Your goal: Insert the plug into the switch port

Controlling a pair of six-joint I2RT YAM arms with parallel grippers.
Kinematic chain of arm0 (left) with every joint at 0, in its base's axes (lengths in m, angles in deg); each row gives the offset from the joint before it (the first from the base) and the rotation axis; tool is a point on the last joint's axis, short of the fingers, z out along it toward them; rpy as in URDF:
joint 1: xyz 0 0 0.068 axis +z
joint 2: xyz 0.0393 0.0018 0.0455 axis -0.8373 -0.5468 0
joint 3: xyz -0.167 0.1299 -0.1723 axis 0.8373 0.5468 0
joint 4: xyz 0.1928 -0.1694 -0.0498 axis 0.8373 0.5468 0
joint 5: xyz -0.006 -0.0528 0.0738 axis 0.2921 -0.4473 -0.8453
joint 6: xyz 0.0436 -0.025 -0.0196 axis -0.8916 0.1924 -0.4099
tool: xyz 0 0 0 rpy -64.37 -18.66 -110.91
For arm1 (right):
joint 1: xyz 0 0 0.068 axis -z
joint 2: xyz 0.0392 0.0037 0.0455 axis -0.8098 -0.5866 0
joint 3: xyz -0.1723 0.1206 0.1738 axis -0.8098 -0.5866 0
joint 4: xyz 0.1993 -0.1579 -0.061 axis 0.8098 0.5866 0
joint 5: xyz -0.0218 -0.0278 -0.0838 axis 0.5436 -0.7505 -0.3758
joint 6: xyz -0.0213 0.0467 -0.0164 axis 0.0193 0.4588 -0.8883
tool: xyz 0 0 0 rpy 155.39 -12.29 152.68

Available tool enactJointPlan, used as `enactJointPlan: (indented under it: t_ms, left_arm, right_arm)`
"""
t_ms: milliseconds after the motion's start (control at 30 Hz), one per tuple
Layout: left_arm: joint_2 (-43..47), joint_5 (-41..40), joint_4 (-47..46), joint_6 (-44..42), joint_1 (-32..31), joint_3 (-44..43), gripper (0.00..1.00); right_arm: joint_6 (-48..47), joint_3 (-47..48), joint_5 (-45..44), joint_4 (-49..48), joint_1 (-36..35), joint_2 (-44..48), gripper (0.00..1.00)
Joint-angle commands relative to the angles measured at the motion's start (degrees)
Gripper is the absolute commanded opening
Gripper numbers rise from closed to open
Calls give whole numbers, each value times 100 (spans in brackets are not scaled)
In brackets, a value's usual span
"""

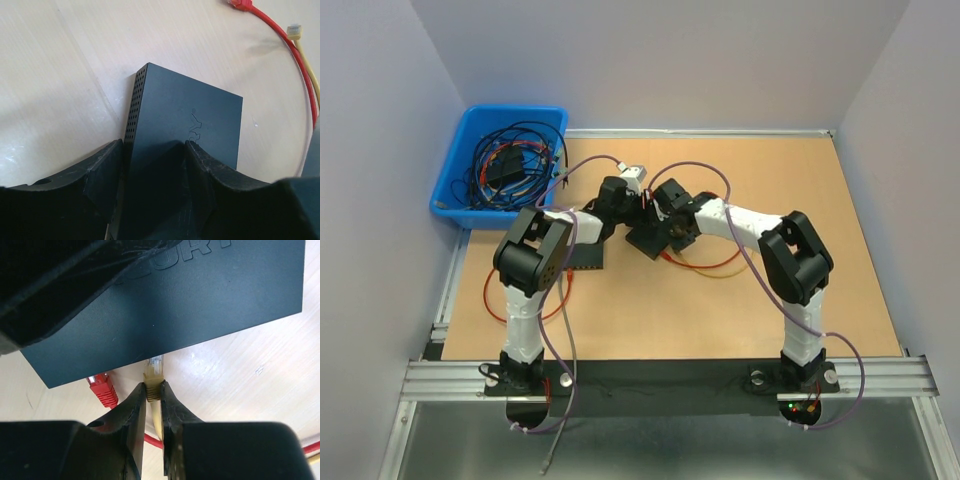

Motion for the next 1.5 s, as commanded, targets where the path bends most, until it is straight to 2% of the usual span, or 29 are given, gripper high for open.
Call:
enactJointPlan:
  t_ms: [0,300,700,833,1033,1267,1467]
  left_arm:
    - [-14,276,417,-268,-279,257,62]
    - [152,618,-40,-330,-341,661,62]
    - [241,574,-278,-400,-473,846,61]
    - [188,583,-295,-383,-473,837,61]
    - [100,618,-286,-383,-473,776,61]
    - [-41,811,-260,-313,-412,697,60]
    - [-164,987,-137,-251,-385,574,60]
  right_arm:
    - [-81,689,-25,-628,-109,-116,0]
    - [-159,945,361,-486,-65,-283,1]
    - [-151,1718,722,-495,84,-441,0]
    - [-134,1701,774,-521,84,-520,1]
    - [-2,1034,942,-837,93,-415,1]
    - [156,-344,1117,-1864,84,252,0]
    - [-37,-839,925,-2481,84,446,0]
